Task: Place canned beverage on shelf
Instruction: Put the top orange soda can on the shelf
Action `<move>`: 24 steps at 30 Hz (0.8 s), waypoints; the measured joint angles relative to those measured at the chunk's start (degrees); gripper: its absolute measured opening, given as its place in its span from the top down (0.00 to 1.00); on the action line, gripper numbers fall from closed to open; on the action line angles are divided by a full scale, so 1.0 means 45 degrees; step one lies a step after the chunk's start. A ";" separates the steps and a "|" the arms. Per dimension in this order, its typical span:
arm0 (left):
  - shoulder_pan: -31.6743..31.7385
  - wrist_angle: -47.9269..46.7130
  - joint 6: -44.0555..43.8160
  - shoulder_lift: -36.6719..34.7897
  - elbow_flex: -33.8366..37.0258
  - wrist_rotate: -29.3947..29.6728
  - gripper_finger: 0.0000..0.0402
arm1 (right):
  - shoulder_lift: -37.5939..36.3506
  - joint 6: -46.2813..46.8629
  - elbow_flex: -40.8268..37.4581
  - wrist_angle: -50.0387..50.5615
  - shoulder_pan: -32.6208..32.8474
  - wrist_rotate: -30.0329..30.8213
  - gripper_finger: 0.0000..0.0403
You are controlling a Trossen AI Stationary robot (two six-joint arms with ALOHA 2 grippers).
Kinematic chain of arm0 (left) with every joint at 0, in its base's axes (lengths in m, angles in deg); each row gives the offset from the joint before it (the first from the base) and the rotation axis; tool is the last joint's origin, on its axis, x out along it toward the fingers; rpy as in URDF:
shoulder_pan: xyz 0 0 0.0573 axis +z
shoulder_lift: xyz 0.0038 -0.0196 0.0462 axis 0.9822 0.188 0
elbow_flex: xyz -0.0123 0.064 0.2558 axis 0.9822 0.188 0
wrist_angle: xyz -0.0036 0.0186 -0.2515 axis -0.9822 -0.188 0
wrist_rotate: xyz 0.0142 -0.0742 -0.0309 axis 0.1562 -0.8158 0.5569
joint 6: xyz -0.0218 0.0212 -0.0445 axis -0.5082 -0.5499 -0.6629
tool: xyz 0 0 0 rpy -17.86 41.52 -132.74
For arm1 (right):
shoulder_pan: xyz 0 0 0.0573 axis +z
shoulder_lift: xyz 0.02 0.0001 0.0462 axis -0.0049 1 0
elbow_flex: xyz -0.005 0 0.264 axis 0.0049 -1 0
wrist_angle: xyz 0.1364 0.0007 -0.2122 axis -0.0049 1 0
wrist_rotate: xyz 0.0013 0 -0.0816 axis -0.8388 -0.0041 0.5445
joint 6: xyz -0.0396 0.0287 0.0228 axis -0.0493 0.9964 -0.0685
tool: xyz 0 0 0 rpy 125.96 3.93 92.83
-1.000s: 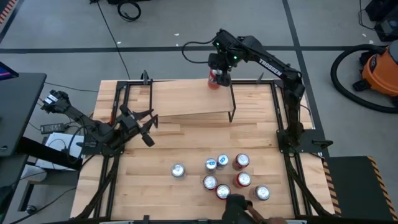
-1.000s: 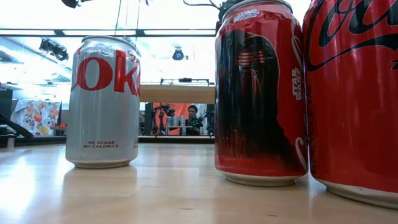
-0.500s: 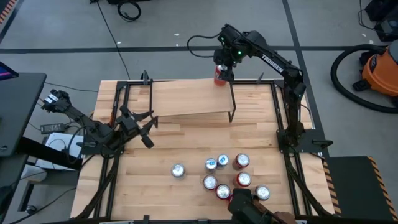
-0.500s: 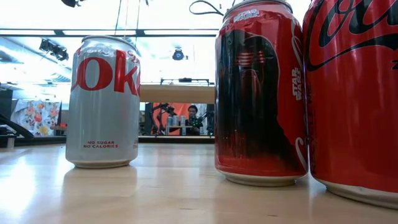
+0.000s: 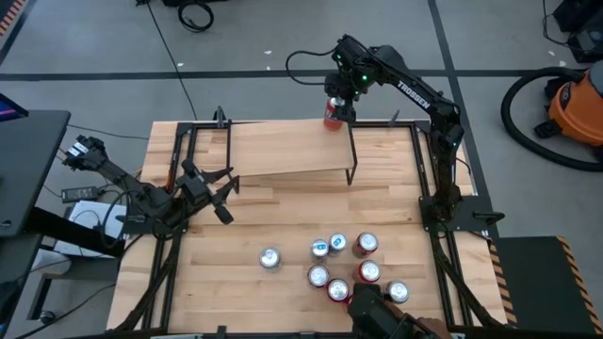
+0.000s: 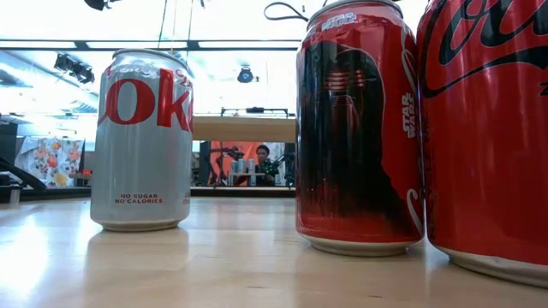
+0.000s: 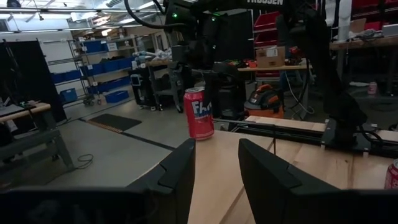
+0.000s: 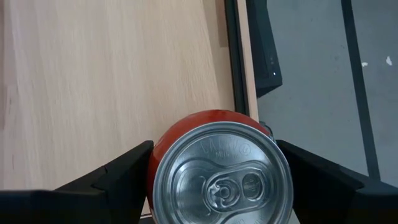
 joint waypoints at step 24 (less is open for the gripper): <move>0.0000 -0.0087 -0.0107 0.0000 0.0000 0.0005 0.67 | -0.0087 0.0049 -0.0696 -0.0503 0.0002 0.0349 0.19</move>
